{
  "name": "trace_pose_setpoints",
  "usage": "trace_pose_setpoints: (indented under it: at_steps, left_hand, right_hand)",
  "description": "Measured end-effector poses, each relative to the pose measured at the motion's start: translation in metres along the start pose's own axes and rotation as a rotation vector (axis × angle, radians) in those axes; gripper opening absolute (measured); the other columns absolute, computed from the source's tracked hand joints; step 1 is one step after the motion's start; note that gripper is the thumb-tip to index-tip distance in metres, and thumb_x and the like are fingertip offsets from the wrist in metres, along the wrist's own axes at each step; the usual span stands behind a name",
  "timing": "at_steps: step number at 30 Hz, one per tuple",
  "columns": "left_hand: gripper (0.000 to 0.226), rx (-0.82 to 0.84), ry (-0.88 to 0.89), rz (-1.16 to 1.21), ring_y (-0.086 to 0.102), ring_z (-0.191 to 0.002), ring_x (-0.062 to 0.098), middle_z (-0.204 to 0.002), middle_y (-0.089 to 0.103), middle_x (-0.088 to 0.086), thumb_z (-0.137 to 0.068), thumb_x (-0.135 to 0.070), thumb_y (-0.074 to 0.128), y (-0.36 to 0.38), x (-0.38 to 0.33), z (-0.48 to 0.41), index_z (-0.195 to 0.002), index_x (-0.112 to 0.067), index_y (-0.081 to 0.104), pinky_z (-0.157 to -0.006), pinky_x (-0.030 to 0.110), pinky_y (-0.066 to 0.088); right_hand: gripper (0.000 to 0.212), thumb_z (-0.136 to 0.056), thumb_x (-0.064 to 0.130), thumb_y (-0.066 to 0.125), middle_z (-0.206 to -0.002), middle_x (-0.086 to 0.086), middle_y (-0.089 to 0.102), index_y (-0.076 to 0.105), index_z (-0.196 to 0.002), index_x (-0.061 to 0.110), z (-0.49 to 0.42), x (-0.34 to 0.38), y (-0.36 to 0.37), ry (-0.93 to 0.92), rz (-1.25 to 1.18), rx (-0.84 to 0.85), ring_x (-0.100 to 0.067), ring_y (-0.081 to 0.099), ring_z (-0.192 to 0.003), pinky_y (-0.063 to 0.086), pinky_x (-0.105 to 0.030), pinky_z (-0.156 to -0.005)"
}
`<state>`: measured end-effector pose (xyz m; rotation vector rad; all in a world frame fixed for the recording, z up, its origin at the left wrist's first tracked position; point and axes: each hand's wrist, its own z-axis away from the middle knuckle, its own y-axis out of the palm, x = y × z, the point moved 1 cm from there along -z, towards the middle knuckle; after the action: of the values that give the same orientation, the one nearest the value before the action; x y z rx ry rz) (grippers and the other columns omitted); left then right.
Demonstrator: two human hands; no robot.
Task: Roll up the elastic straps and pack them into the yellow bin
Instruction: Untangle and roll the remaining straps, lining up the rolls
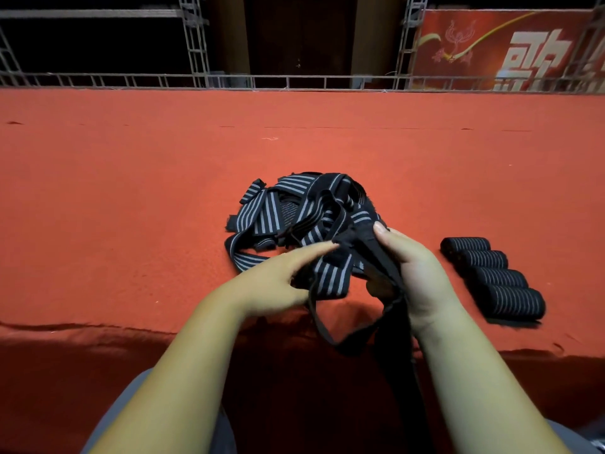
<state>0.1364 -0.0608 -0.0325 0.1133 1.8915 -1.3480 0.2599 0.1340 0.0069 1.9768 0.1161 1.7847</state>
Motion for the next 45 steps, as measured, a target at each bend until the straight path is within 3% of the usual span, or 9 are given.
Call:
trace_pose_setpoints:
  at_steps: [2, 5, 10, 13, 17, 21, 27, 32, 45]
  left_hand:
    - [0.058, 0.088, 0.059, -0.124, 0.041, -0.142, -0.006, -0.154, 0.052, -0.032, -0.087, -0.027, 0.071, 0.002, -0.008, 0.001, -0.14, -0.05, 0.063, -0.124, 0.027, 0.029]
    - [0.019, 0.207, 0.051, -0.144, 0.059, -0.118, 0.0, -0.124, 0.073, -0.018, -0.091, -0.032, 0.082, -0.002, -0.021, 0.005, -0.109, -0.037, 0.08, -0.111, 0.034, 0.043]
    - [0.042, 0.671, -0.144, 0.404, 0.077, -0.107, 0.027, -0.132, 0.077, 0.003, -0.104, -0.033, 0.072, -0.006, -0.056, 0.025, -0.143, -0.019, 0.065, -0.109, 0.039, 0.054]
    - [0.048, 0.408, -0.152, 0.433, 0.078, -0.095, 0.023, -0.118, 0.081, 0.003, -0.102, -0.051, 0.065, 0.001, -0.057, 0.018, -0.127, -0.009, 0.068, -0.095, 0.042, 0.059]
    - [0.028, -0.215, -0.215, 0.629, 0.072, -0.083, 0.018, -0.107, 0.08, 0.001, -0.111, -0.039, 0.059, 0.001, -0.061, 0.002, -0.113, -0.016, 0.075, -0.078, 0.035, 0.062]
    - [0.027, -0.467, -0.181, 0.727, 0.07, -0.079, 0.015, -0.099, 0.08, 0.005, -0.114, -0.023, 0.054, 0.004, -0.062, -0.008, -0.119, -0.015, 0.079, -0.074, 0.032, 0.061]
    - [0.027, -0.526, -0.186, 0.836, 0.075, -0.088, 0.011, -0.101, 0.082, 0.003, -0.113, -0.021, 0.055, 0.007, -0.066, -0.011, -0.115, -0.016, 0.081, -0.076, 0.033, 0.062]
    - [0.027, -0.523, -0.157, 0.819, 0.078, -0.101, 0.018, -0.109, 0.083, 0.005, -0.112, -0.023, 0.056, 0.009, -0.066, -0.013, -0.114, -0.019, 0.083, -0.085, 0.04, 0.065]
    - [0.028, -0.535, -0.121, 0.701, 0.077, -0.112, 0.027, -0.111, 0.082, 0.004, -0.108, -0.043, 0.06, 0.012, -0.072, -0.009, -0.111, -0.025, 0.08, -0.102, 0.059, 0.06]
  right_hand:
    - [0.029, -0.111, 0.02, 0.053, -0.09, -0.013, 0.077, 0.075, -0.114, 0.003, -0.007, -0.003, -0.003, -0.071, -0.002, -0.044, -0.014, 0.07, -0.061, 0.05, -0.021, -0.047]
    - [0.032, -0.111, 0.017, 0.055, -0.117, -0.026, 0.078, 0.071, -0.128, -0.005, -0.016, -0.01, -0.007, -0.13, -0.021, -0.115, -0.035, 0.078, -0.106, 0.065, -0.043, -0.092]
    - [0.031, -0.11, 0.017, 0.058, -0.12, -0.025, 0.078, 0.072, -0.128, -0.004, -0.021, -0.011, -0.012, -0.171, -0.024, -0.19, -0.03, 0.076, -0.104, 0.061, -0.043, -0.096]
    - [0.027, -0.11, 0.016, 0.058, -0.112, -0.019, 0.081, 0.075, -0.123, -0.001, -0.02, -0.011, -0.013, -0.174, 0.007, -0.2, -0.024, 0.078, -0.096, 0.063, -0.034, -0.083]
    - [0.027, -0.111, 0.019, 0.057, -0.109, -0.019, 0.081, 0.075, -0.121, 0.001, -0.017, -0.015, -0.009, -0.171, 0.063, -0.164, -0.027, 0.077, -0.096, 0.062, -0.041, -0.087]
    - [0.025, -0.111, 0.02, 0.059, -0.113, -0.017, 0.082, 0.077, -0.12, 0.005, -0.015, -0.022, -0.004, -0.174, 0.106, -0.141, -0.025, 0.077, -0.101, 0.06, -0.04, -0.091]
    - [0.027, -0.112, 0.023, 0.058, -0.107, -0.015, 0.083, 0.076, -0.12, 0.005, -0.011, -0.026, 0.006, -0.174, 0.156, -0.141, -0.022, 0.078, -0.087, 0.062, -0.032, -0.069]
    - [0.027, -0.112, 0.026, 0.059, -0.11, -0.014, 0.083, 0.078, -0.119, 0.008, -0.015, -0.033, 0.004, -0.21, 0.205, -0.185, -0.025, 0.078, -0.097, 0.063, -0.044, -0.088]
    - [0.026, -0.11, 0.037, 0.062, -0.088, 0.005, 0.079, 0.077, -0.092, 0.025, -0.018, -0.037, 0.009, -0.284, 0.38, -0.295, -0.011, 0.07, -0.08, 0.055, -0.036, -0.078]
